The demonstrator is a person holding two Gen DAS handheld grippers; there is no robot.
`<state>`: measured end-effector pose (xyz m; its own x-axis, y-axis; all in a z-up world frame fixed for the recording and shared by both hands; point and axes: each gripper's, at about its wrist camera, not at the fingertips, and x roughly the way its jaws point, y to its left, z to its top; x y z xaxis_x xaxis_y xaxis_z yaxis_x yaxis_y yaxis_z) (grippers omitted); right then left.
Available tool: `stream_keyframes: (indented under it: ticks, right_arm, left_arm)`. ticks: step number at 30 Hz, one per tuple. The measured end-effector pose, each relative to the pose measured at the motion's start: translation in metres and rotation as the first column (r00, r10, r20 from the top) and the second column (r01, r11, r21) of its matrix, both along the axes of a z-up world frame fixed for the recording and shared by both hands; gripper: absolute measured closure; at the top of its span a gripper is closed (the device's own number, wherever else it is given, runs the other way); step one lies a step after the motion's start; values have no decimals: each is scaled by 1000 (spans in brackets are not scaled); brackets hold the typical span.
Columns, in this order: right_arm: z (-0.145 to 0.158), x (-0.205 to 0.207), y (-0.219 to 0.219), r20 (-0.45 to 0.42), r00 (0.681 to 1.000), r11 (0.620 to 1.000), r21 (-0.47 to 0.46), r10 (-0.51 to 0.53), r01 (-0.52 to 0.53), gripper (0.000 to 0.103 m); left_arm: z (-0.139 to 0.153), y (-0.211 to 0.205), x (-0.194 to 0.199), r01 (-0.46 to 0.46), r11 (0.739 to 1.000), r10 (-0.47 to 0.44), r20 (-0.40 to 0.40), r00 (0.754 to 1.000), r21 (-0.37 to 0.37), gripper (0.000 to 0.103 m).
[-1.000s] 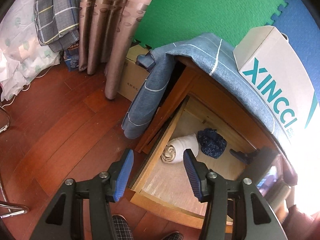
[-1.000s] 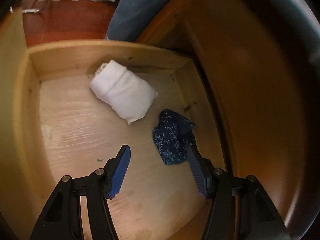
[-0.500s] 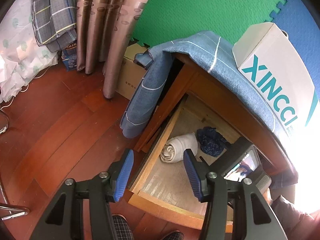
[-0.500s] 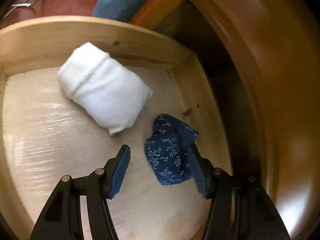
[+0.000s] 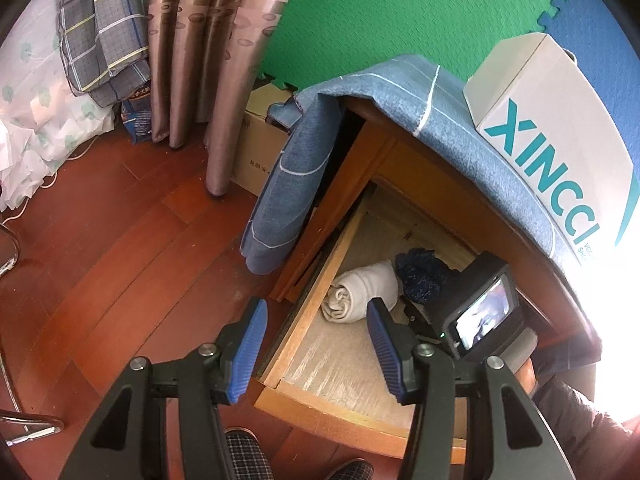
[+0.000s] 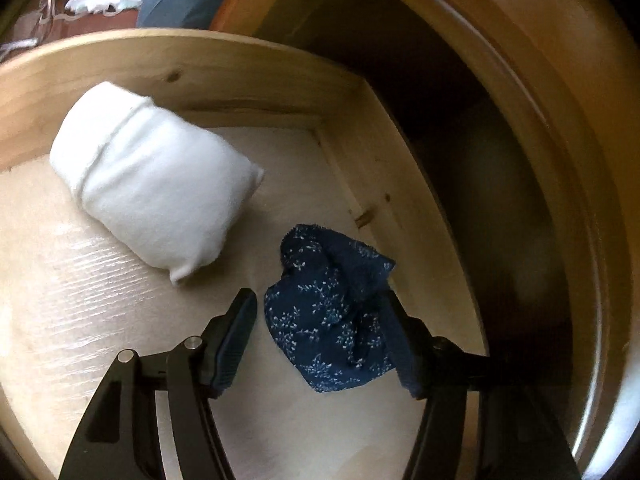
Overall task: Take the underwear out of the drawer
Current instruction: 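Grasp the dark blue floral underwear with the right gripper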
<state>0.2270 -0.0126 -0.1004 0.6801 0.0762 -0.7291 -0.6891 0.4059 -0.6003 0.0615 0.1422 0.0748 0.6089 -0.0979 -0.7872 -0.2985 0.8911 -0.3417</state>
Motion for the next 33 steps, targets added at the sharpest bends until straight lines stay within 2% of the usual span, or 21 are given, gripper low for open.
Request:
stream_keyframes:
  ticks: [2,4,5,11,18,20,22,25,27,29,30,33]
  right_arm:
    - [9,9,-11,-55,998,1000,25,-9,11,60]
    - [7,12,-12,-83,996,1000,12,-13,14,73]
    - [6,11,-12,-84,996,1000,5,-5,6,75]
    - [9,11,-23,-168,986,1000,-26,5,-10,79]
    - [21,10,-50,-342,939,1000,1,-19,21,79]
    - [24,10,-56,-359,933,999,12,-35,42,79]
    - [25,11,-59,-335,941,999,3,-43,46,76]
    - [28,-3,-58,-275,961,999,-8,-37,36,57]
    - [30,-14,-56,-221,975,1000,-16,-19,16,54]
    - [30,-25,-51,-184,983,1000,-20,1,-4,40]
    - [30,-24,-51,-181,984,1000,-13,2,-4,37]
    - [20,-19,-48,-199,980,1000,-15,-8,5,35]
  left_arm:
    - [-1,-1,0,2,1000,-2,0,1000,3,50]
    - [-1,-1,0,6,1000,-6,-2,1000,4,50]
    - [-1,-1,0,5,1000,-5,0,1000,7,50]
    - [-1,1,0,1,1000,-1,0,1000,7,50]
    - [0,-1,-1,7,1000,-7,5,1000,11,50]
    - [0,-1,-2,6,1000,-6,6,1000,13,50]
    - [0,-1,-2,7,1000,-7,6,1000,12,50]
    - [-1,-1,-2,9,1000,-9,7,1000,13,50]
    - [-1,0,-1,9,1000,-9,6,1000,13,50]
    - [-1,0,-1,10,1000,-10,4,1000,11,50]
    - [-1,0,-1,10,1000,-10,4,1000,13,50]
    - [0,-1,-2,13,1000,-13,5,1000,18,50]
